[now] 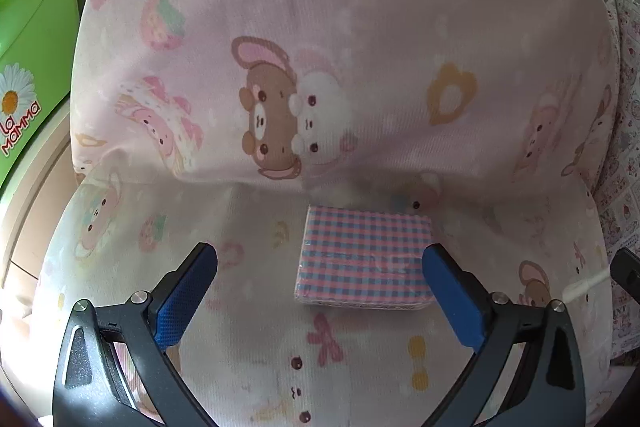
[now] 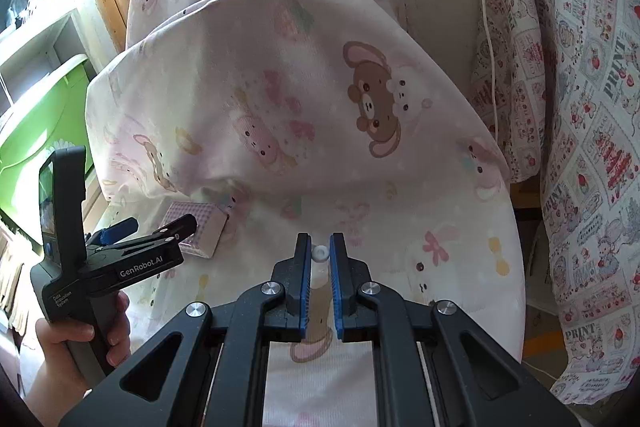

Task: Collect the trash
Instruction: 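Reach the left gripper to the pink checkered tissue pack and close on it while the right holds the stick, then carry the tissue pack in the left gripper while the right carries the stick over the wastebasket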

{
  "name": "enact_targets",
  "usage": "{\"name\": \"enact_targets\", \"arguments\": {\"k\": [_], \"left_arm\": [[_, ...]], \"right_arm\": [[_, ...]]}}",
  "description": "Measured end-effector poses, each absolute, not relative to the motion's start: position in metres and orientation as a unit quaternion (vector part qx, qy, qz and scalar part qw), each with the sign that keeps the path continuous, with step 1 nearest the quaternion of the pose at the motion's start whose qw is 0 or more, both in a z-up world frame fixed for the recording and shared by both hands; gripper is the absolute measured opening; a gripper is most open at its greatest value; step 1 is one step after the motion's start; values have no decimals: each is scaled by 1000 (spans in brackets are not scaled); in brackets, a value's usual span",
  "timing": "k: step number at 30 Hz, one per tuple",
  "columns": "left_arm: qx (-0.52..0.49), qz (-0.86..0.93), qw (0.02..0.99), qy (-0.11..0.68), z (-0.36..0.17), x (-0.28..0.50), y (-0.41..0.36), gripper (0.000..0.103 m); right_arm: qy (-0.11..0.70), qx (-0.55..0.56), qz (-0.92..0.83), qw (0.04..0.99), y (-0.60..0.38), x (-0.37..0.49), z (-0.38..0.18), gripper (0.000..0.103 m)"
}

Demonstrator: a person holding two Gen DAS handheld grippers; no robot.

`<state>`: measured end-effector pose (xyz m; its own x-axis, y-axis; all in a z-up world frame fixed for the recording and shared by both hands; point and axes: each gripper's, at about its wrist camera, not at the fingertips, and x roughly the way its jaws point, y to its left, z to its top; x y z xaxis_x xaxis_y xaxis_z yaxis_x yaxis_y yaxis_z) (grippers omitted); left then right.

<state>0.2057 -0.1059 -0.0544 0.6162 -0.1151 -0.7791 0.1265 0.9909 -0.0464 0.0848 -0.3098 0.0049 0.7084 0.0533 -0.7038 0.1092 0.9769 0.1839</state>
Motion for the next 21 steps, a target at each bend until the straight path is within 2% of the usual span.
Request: {"name": "enact_targets", "arguments": {"k": [8,10,13,21], "left_arm": [[10,-95,885,455,-66,208,-124,101],[14,-84,885,457,-69,211,-125,95],[-7,-106,881,461,-69,208,-122,74],[-30,-104,892,439,-56,184,-106,70]], "right_arm": [[378,91,-16,921,-304,84,6,10],[378,92,-13,921,-303,84,6,10],[380,94,-12,920,-302,85,6,10],[381,90,-10,920,-298,85,3,10]]}}
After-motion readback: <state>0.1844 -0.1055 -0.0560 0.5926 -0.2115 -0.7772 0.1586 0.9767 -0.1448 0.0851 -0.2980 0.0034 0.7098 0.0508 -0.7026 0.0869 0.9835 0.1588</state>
